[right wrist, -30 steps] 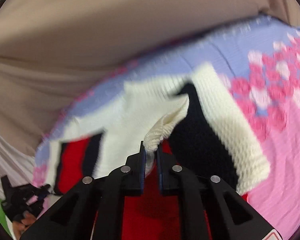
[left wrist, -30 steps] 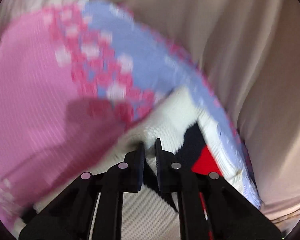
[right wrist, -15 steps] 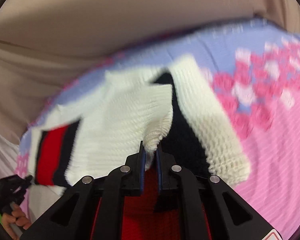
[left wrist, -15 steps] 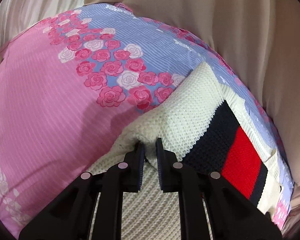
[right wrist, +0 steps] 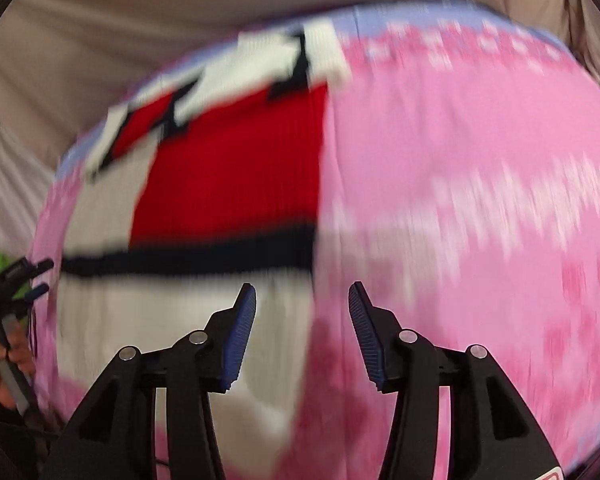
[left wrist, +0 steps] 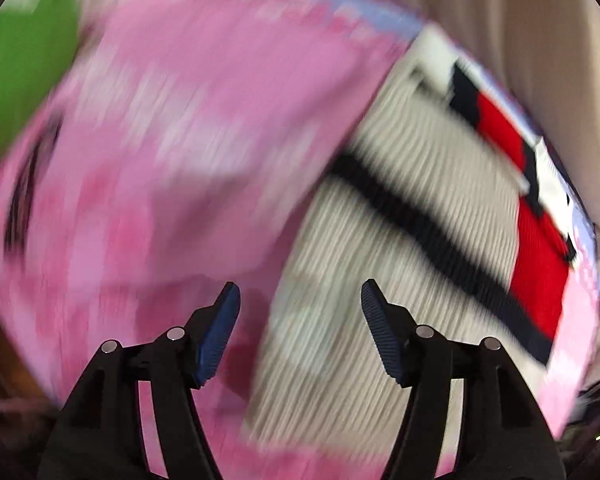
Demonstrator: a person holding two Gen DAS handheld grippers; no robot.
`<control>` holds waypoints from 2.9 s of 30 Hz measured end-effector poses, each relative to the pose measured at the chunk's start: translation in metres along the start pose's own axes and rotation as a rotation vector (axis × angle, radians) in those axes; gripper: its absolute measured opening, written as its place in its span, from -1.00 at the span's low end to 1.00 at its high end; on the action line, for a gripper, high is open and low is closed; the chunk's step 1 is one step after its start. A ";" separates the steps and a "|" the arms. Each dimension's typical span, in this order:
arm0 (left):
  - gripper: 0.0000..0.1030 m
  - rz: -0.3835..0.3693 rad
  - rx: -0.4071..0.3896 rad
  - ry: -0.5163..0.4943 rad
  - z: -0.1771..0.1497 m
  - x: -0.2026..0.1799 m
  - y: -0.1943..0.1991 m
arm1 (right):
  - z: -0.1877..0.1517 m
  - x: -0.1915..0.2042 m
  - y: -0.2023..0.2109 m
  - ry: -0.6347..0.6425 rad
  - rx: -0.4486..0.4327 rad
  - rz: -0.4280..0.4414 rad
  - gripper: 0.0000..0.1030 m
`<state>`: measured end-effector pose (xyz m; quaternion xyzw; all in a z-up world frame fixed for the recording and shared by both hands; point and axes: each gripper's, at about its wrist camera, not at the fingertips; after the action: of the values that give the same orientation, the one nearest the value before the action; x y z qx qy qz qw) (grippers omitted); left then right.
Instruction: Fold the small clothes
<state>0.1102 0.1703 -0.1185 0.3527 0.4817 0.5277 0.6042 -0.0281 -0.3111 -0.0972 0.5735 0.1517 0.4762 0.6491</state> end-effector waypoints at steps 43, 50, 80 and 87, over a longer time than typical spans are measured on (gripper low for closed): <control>-0.82 -0.206 0.069 -0.276 -0.154 -0.048 0.158 | -0.145 -0.047 0.170 0.136 0.095 0.041 -0.86; -0.84 -0.155 -0.235 -0.321 -0.028 -0.108 0.148 | -0.034 -0.002 0.158 0.122 -0.220 0.139 -0.86; -0.87 0.043 -0.154 -0.332 0.020 -0.127 0.013 | 0.048 0.007 -0.018 0.083 -0.101 -0.044 -0.89; -0.87 -0.013 -0.335 -0.288 0.062 -0.143 0.085 | 0.066 0.012 0.065 0.047 -0.315 0.010 -0.92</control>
<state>0.1468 0.0517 0.0085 0.3159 0.2986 0.5406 0.7203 -0.0018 -0.3484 -0.0153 0.4541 0.0874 0.5105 0.7249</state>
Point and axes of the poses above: each gripper's, at about its wrist camera, not at the fingertips, and y roughly against the way its jaws point, x to its left, z to its top, and after that the axes turned 9 degrees about -y, right-handed
